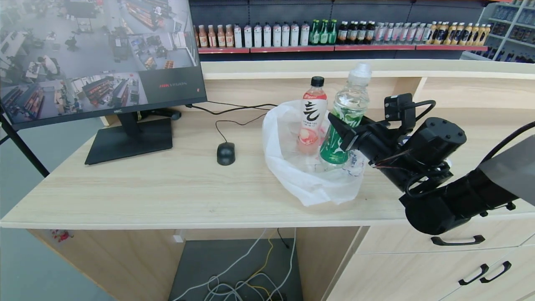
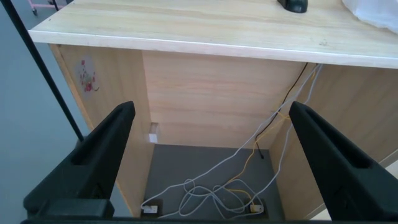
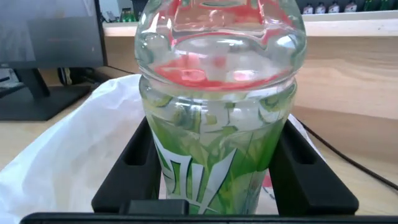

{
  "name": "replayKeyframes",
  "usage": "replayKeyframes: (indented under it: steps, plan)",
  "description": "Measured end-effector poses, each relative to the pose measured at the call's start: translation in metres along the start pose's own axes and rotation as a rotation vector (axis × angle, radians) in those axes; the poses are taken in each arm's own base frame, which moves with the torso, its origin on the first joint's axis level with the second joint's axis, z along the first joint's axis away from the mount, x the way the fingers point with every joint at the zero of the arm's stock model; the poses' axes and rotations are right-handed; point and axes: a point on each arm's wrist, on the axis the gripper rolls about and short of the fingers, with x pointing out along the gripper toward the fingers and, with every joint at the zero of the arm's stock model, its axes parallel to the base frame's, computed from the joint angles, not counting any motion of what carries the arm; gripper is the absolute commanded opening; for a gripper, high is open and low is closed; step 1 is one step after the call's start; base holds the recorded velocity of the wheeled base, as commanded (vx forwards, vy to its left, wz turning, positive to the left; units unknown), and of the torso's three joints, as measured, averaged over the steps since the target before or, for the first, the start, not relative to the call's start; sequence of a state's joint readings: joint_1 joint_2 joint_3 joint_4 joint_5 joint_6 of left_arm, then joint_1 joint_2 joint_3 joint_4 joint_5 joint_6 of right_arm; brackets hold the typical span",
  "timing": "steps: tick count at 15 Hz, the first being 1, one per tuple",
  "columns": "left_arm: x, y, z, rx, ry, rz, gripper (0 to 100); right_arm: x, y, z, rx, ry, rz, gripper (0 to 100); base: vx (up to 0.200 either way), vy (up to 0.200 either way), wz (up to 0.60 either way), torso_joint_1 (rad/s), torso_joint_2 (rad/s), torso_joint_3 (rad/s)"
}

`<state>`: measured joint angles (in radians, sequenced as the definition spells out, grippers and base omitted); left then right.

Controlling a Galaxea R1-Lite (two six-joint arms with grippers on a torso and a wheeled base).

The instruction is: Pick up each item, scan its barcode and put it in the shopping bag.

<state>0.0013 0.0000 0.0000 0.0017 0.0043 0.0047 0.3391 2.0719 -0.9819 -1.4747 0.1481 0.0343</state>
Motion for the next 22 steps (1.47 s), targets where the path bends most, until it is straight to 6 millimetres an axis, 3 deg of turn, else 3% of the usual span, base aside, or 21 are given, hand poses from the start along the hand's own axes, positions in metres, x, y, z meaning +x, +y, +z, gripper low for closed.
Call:
replayKeyframes:
  steps: [10, 22]
  plan:
    - [0.0, 0.0, 0.0, -0.001, 0.0, 0.0, 100, 0.012, -0.014, -0.012, -0.046, -0.009, -0.001, 0, 0.0, 0.0, 0.0, 0.0, 0.0, 0.0]
    - [0.0, 0.0, 0.0, -0.001, 0.0, 0.0, 100, 0.013, -0.016, -0.03, -0.046, 0.026, 0.004, 0, 0.0, 0.0, 0.0, 0.0, 0.0, 0.0]
